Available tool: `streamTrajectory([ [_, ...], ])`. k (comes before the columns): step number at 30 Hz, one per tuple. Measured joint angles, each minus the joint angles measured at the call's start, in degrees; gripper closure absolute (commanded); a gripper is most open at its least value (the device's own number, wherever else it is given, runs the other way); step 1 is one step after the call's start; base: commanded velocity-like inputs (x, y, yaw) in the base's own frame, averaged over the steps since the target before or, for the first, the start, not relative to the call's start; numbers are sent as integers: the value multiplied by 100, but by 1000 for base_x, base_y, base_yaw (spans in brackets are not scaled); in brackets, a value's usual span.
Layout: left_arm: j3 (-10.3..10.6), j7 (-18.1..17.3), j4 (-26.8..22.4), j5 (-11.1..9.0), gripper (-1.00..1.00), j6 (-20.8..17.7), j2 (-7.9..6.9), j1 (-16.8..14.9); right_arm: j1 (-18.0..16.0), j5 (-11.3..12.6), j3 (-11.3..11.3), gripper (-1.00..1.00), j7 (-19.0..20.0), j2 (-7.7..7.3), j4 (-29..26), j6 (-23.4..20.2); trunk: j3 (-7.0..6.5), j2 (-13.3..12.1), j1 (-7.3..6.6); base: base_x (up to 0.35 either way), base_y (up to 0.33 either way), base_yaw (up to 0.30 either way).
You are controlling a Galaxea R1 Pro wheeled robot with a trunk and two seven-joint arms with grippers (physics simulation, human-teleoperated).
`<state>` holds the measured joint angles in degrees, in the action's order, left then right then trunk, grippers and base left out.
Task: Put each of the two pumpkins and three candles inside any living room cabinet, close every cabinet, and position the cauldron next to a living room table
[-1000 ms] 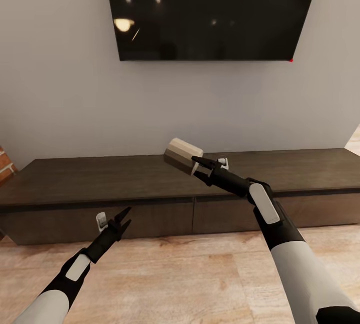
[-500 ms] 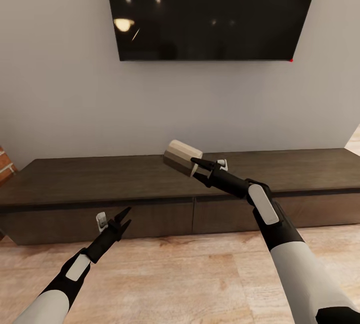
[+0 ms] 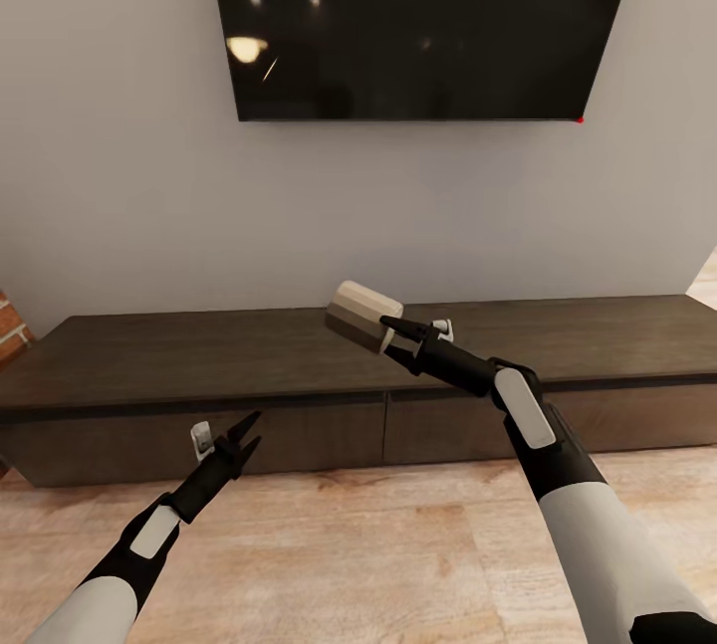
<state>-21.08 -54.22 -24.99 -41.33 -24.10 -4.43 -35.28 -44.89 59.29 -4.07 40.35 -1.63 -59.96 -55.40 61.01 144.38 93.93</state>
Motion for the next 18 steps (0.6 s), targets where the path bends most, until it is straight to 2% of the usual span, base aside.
streamTrajectory([
  [18,-16,-10,-9,-39,-100,-10,-6,-2,1,2,0,100,2,0,0,0,0,0,0,0,0,0],
])
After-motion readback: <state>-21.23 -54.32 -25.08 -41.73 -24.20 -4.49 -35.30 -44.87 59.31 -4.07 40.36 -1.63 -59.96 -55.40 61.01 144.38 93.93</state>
